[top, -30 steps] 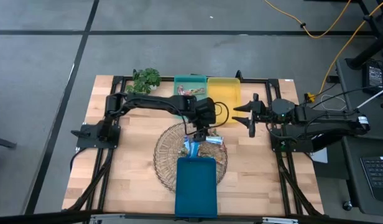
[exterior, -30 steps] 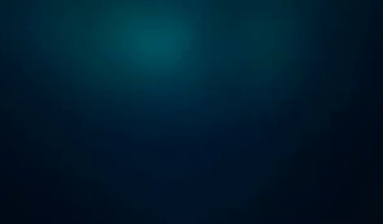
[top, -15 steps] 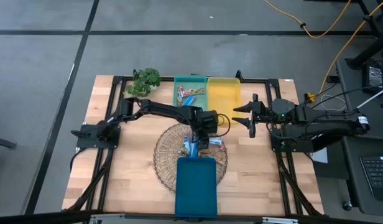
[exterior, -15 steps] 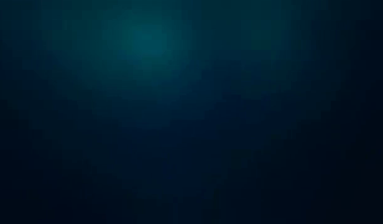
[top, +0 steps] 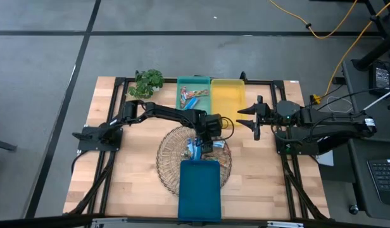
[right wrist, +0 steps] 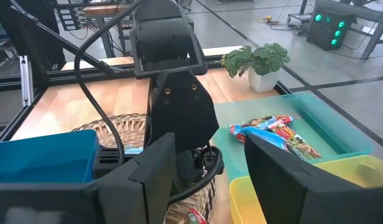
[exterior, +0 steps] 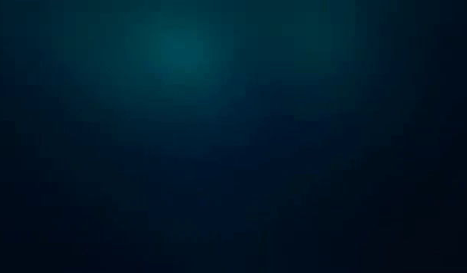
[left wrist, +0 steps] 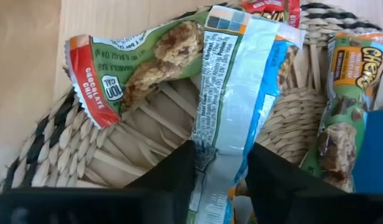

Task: Pick and place Granola Bars by type
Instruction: Put the yellow granola bar into the blue container

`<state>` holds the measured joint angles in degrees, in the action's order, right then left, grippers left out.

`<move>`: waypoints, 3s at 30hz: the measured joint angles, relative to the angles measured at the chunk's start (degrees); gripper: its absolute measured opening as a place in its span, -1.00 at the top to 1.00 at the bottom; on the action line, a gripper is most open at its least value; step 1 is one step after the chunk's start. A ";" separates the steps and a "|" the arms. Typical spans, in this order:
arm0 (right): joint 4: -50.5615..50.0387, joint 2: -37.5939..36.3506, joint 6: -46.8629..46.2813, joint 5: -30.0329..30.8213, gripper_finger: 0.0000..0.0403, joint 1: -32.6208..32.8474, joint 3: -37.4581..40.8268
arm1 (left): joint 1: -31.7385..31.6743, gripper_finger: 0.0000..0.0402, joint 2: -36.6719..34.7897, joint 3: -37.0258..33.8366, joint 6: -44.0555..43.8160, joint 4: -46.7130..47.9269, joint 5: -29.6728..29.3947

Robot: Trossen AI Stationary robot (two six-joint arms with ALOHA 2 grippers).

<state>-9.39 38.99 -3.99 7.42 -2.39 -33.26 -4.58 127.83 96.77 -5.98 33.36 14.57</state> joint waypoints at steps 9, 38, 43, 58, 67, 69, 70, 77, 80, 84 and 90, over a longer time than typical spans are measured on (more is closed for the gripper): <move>0.00 0.00 0.10 0.00 0.03 0.00 0.00 | -0.02 0.71 -0.79 0.00 -3.38 0.35 3.64; 0.11 0.00 4.33 0.02 0.03 -0.02 0.00 | -0.44 0.74 -21.40 0.04 -11.27 1.05 -0.09; 0.12 -0.01 4.35 0.02 0.03 -0.01 0.00 | 0.02 0.73 -27.07 0.04 -10.46 1.15 -0.13; 0.13 0.01 -0.20 0.04 0.03 0.00 0.00 | 7.78 0.72 -39.41 0.04 -3.74 1.01 0.42; 0.17 -0.01 -3.34 0.00 0.03 0.00 0.00 | 18.15 0.72 -39.60 0.04 -3.76 0.93 0.96; 0.17 0.01 -3.39 0.00 0.03 -0.02 0.00 | 20.52 0.72 -39.50 0.04 -3.76 0.69 0.93; 0.17 0.00 -3.40 0.00 0.03 0.00 0.00 | 21.60 0.72 -39.50 0.04 -3.77 0.60 0.59; 0.17 -0.01 -3.41 0.00 0.03 0.00 0.00 | 27.31 0.72 -38.56 0.04 -4.32 -2.91 -4.68; 0.17 0.01 -3.43 0.02 0.03 -0.02 0.00 | 28.56 0.72 -37.46 0.07 -4.33 -4.51 -6.93; 0.15 -0.01 -3.26 0.02 0.03 -0.01 0.00 | 29.38 0.72 -34.43 0.07 -4.33 -4.04 -9.97; 0.14 0.00 -3.19 0.02 0.03 0.00 0.00 | 27.01 0.72 -30.08 0.04 -5.26 -6.78 0.59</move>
<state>-9.24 38.99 -7.18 7.44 -2.39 -33.26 22.43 97.75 96.82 -11.24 26.58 15.16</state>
